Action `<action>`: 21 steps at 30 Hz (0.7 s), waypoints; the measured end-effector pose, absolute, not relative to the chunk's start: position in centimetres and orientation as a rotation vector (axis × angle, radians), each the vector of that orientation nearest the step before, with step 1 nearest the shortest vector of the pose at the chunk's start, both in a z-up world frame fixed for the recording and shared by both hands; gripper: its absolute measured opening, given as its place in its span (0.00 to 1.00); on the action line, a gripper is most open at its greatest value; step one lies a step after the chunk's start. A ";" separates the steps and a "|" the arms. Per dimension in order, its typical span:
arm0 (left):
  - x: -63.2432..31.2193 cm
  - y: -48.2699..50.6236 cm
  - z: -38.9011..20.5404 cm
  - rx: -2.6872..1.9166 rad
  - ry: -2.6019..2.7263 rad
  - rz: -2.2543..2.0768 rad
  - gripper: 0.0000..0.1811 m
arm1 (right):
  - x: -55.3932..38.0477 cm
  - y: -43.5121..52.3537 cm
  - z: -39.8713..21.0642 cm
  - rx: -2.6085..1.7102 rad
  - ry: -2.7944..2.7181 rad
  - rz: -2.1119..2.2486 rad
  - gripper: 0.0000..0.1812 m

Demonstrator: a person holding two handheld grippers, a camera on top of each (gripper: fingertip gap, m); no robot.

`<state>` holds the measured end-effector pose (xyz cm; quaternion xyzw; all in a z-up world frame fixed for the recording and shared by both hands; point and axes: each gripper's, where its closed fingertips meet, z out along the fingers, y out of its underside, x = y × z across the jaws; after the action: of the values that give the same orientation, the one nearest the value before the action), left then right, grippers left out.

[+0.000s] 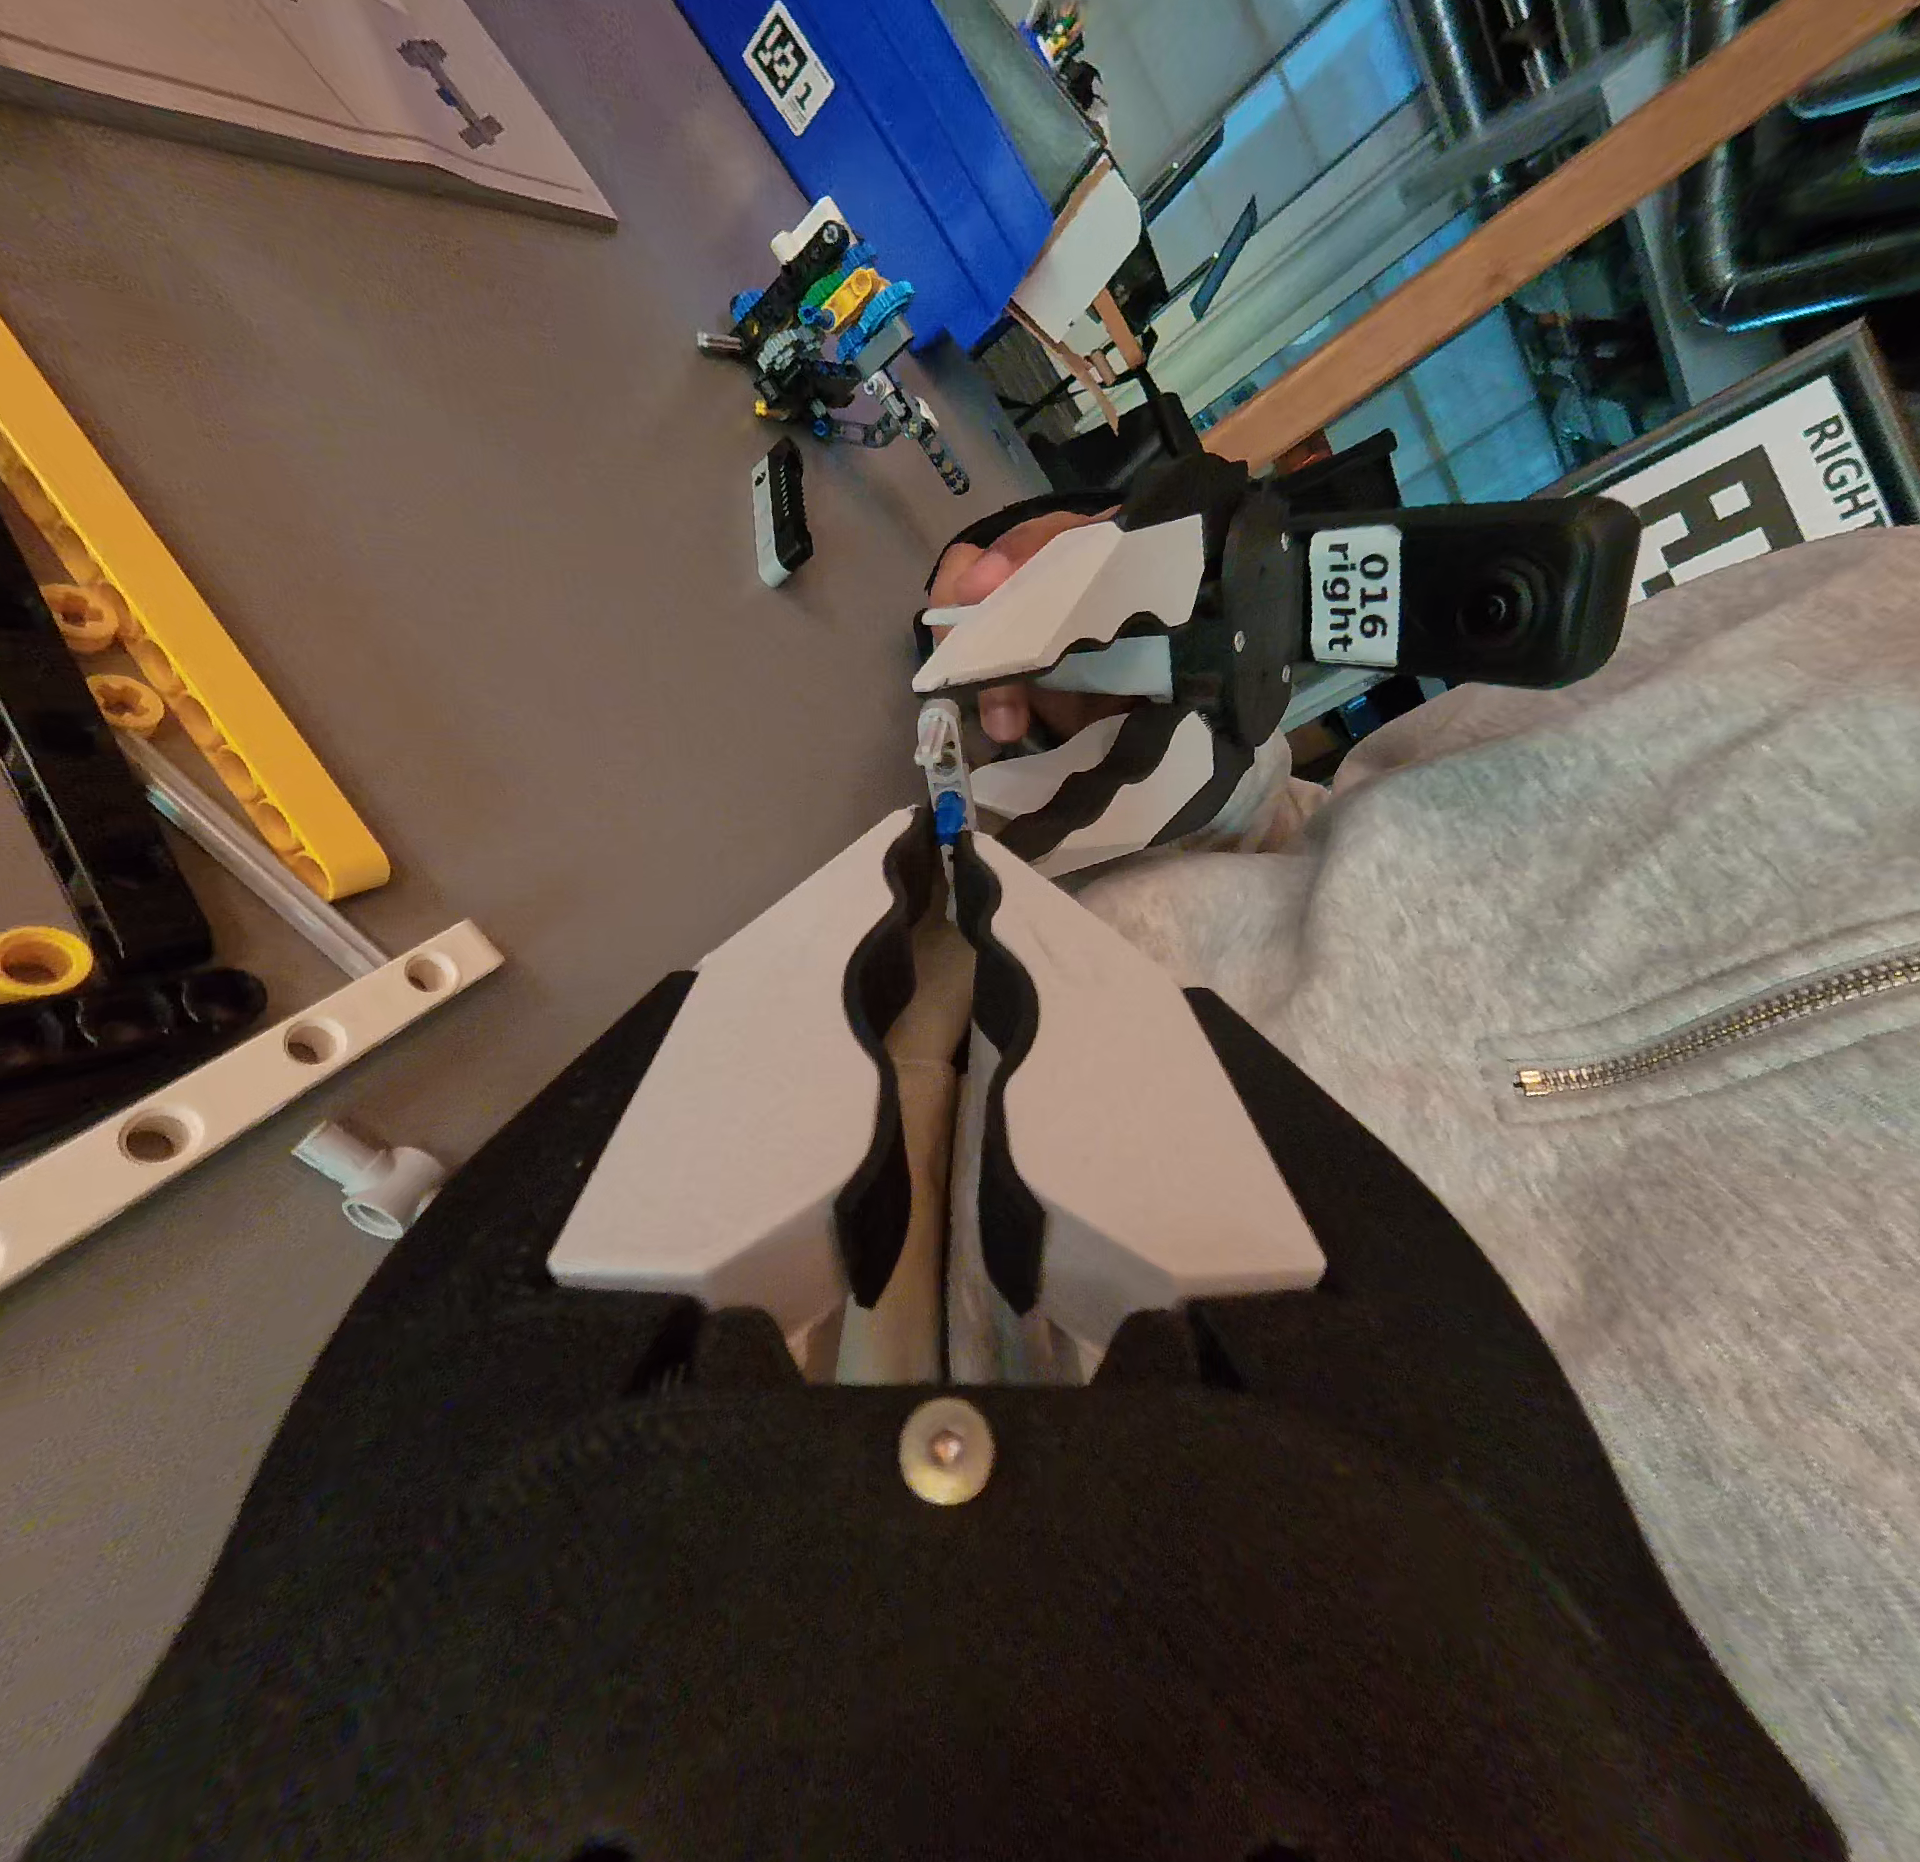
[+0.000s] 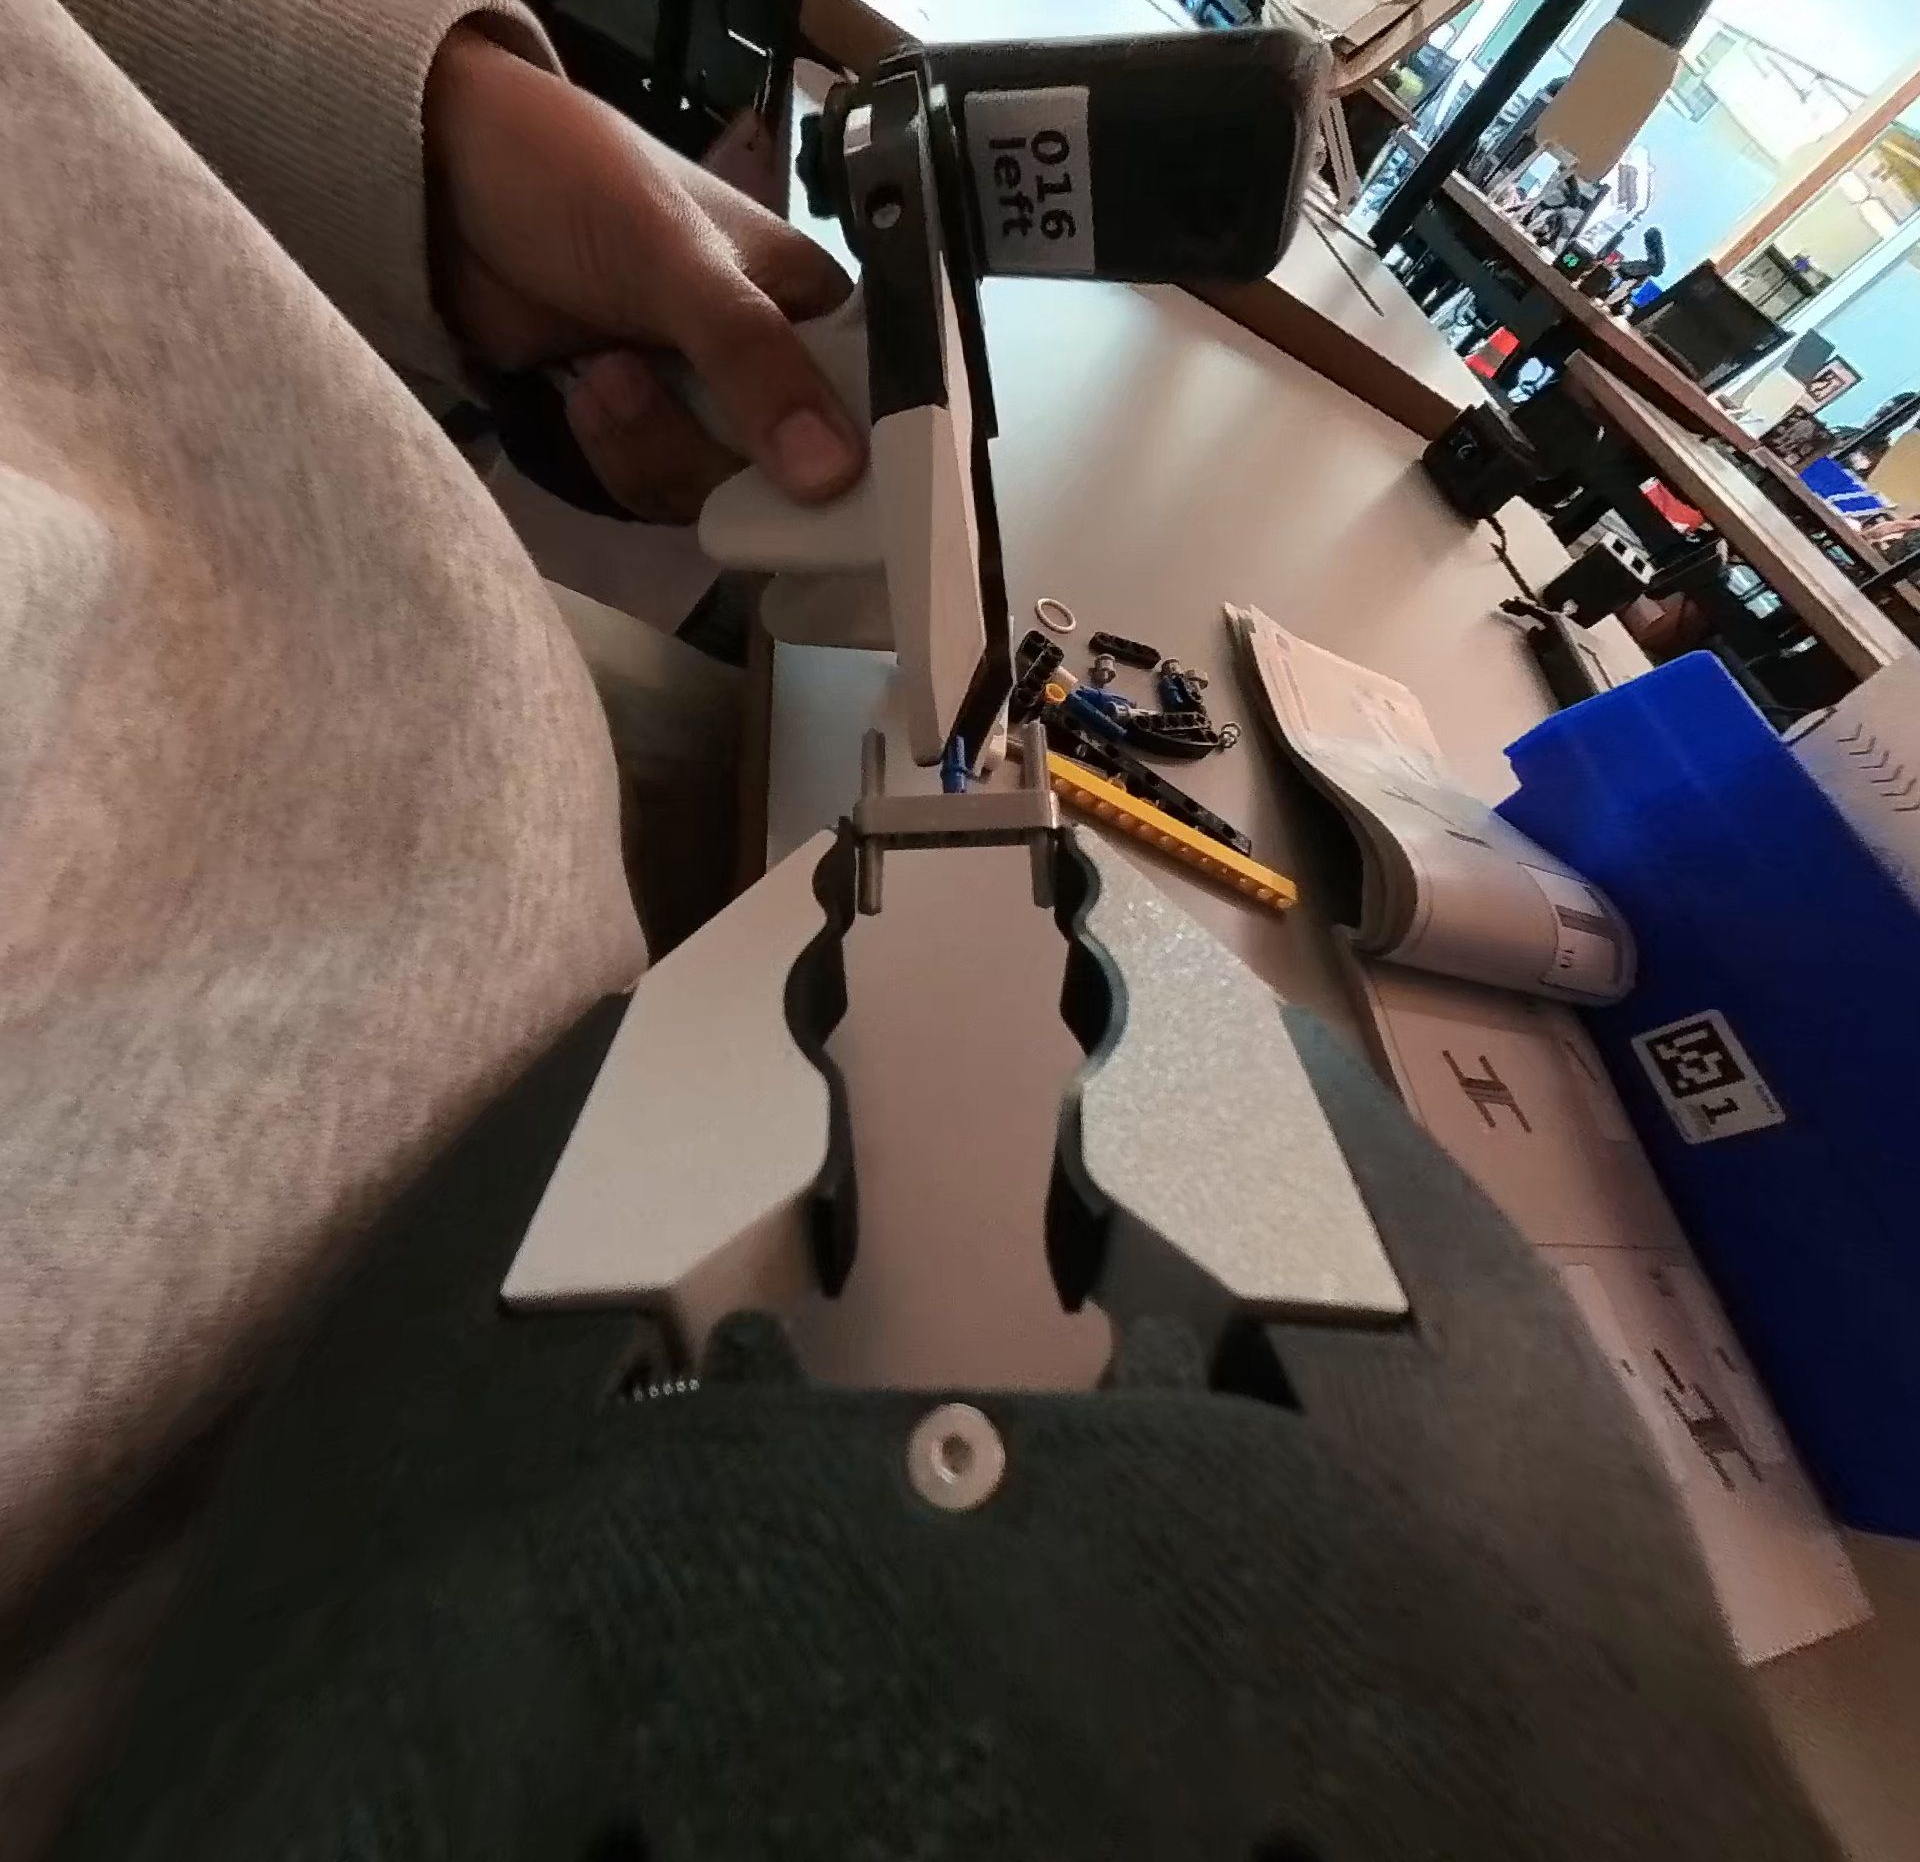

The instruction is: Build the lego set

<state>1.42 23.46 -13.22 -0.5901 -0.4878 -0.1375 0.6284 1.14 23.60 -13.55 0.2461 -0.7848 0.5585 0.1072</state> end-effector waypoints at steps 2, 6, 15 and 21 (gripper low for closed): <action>1.4 23.5 -13.2 -1.352 -1.117 -0.312 0.00 | 1.1 23.6 -13.5 0.720 -2.320 1.648 0.21; 1.4 23.6 -13.3 -1.368 -1.118 -0.292 0.00 | 1.1 23.7 -13.6 0.709 -2.348 1.654 0.21; 1.4 23.8 -13.5 -1.394 -1.118 -0.278 0.00 | 1.3 24.0 -13.8 0.687 -2.425 1.659 0.21; 1.7 24.2 -13.0 -1.363 -1.085 -0.329 0.00 | 1.9 24.5 -13.4 0.702 -2.475 1.727 0.21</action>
<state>1.67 24.15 -13.03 -0.5959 -0.4741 -0.1437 0.6321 1.88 24.48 -13.39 0.2264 -0.7987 0.5572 0.0214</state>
